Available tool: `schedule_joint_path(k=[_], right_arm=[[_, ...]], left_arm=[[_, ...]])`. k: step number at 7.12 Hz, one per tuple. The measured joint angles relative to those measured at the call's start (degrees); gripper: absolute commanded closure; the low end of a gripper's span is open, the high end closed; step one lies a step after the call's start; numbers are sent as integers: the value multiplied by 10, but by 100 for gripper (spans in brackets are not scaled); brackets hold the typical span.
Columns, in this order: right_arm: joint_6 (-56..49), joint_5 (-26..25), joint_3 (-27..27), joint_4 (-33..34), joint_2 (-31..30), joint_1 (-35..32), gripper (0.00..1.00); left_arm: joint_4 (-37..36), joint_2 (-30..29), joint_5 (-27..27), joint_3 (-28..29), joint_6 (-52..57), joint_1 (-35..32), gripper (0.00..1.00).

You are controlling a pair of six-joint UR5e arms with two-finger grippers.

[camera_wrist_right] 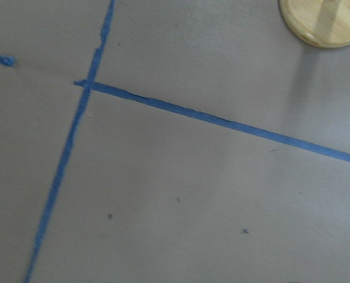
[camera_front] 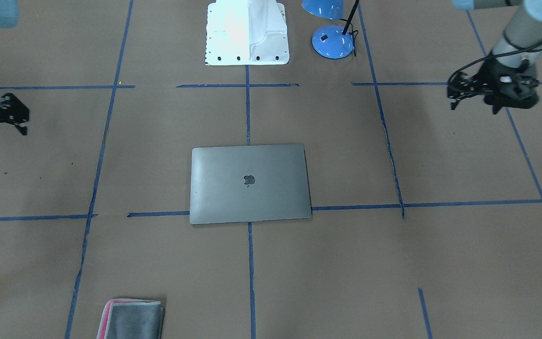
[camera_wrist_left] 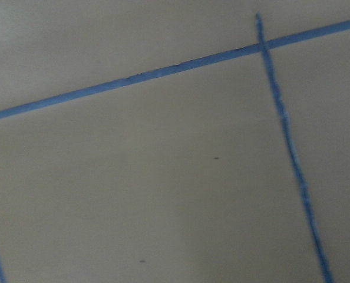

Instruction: Close laptop

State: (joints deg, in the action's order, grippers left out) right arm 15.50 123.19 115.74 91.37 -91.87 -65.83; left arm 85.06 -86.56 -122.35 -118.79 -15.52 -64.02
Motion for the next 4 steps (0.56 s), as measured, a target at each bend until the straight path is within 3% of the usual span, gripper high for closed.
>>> schedule_joint_path(k=[2,4], right_arm=[[-157,35,-31,-1,-56,-95,0],[-244,87,-86,-9,-89,-163,0]], left_arm=[[-16,25,-42,90,213,-162,1],[-14,45,-92,170,281,-250,1]])
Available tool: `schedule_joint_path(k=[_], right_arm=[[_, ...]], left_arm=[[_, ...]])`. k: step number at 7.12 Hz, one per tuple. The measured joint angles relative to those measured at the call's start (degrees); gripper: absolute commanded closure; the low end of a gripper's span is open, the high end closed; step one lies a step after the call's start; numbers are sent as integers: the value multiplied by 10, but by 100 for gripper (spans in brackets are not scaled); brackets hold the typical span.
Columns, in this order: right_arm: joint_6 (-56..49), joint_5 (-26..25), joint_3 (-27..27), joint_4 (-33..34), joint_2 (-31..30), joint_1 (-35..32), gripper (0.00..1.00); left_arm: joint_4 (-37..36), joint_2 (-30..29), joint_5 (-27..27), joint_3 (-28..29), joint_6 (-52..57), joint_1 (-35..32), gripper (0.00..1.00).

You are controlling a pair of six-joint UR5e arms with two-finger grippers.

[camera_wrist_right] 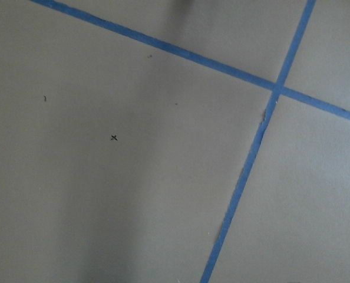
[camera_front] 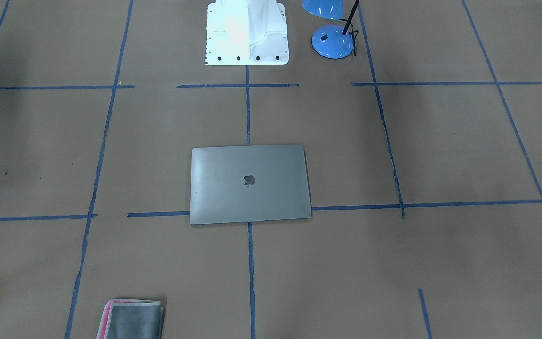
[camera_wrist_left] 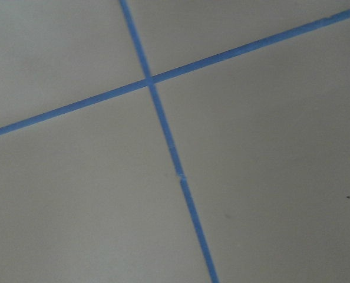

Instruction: Close laptop

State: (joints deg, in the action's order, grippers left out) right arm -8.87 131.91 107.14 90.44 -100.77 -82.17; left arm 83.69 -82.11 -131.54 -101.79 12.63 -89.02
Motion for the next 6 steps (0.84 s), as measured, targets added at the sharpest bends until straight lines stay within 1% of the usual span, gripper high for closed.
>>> schedule_joint_path(k=[1,3,6], right_arm=[[-12,10,-11,-2,-10,-22,0],[-16,16,-17,-3,-20,-38,0],[-15,18,-15,-4,-27,-40,0]], left_arm=[[2,12,-8,12,7,-12,1],[2,23,-12,26,8,-18,1],[-3,25,-13,4,-15,-22,1]])
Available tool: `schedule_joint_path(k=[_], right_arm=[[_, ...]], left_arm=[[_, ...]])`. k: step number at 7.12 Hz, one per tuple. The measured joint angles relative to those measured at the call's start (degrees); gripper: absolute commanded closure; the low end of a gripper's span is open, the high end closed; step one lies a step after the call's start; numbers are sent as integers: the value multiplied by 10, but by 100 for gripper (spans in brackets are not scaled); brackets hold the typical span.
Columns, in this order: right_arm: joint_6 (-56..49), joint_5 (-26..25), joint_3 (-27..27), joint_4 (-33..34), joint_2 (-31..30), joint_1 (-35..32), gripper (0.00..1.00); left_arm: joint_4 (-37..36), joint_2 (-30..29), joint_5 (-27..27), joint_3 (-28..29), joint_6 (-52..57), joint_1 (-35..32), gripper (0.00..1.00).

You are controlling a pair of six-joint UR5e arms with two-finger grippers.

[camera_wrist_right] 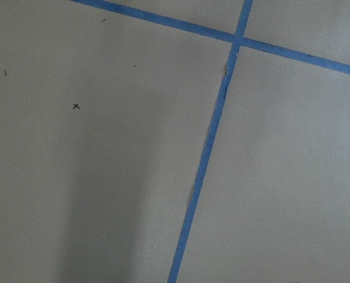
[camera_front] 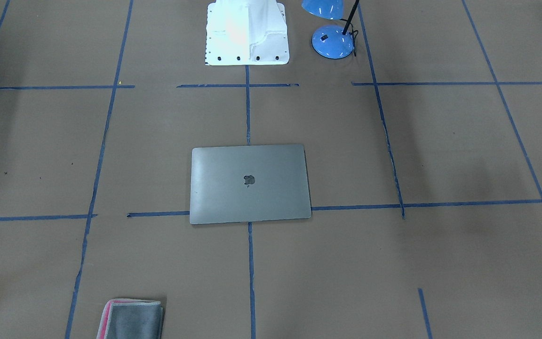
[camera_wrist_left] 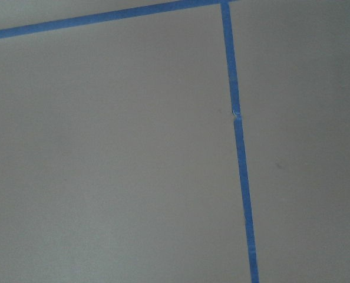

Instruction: Close laptop

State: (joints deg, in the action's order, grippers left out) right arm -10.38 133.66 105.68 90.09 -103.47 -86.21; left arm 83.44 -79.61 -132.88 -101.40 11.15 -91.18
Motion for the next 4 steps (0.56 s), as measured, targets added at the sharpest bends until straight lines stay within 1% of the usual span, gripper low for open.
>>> schedule_joint_path(k=[4], right_arm=[[3,0,1,0,-3,0,1]], left_arm=[[-2,0,-4,10,-15,2,1]])
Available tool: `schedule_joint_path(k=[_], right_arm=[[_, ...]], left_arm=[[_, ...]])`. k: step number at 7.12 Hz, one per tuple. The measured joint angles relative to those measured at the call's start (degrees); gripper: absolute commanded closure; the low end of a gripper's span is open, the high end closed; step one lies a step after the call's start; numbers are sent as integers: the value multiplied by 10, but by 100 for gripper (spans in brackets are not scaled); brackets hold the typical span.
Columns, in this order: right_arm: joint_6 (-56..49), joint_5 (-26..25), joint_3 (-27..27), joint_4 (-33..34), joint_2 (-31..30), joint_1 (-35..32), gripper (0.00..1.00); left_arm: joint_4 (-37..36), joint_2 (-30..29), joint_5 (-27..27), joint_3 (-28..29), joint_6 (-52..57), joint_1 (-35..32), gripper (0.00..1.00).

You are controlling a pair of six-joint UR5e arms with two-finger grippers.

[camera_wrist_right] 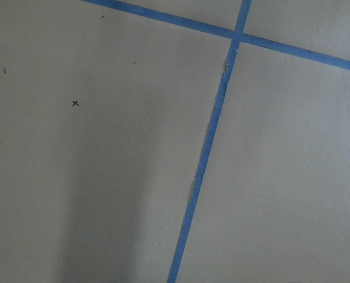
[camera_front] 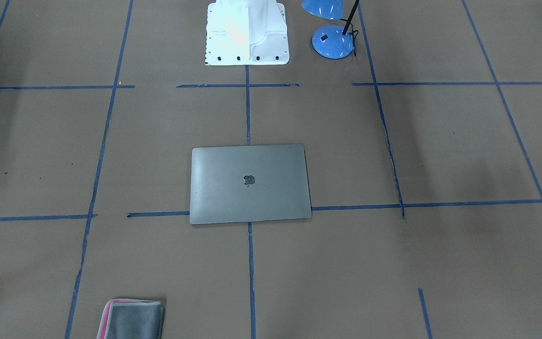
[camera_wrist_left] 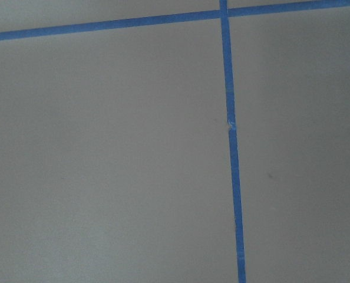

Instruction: Close laptop

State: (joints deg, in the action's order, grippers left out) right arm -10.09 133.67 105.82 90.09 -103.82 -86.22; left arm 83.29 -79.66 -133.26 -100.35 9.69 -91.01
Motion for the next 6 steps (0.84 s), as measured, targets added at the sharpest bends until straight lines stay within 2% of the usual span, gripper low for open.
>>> schedule_joint_path(k=[6], right_arm=[[74,-2,-1,0,-1,-6,1]], left_arm=[[4,0,-2,0,0,1,1]])
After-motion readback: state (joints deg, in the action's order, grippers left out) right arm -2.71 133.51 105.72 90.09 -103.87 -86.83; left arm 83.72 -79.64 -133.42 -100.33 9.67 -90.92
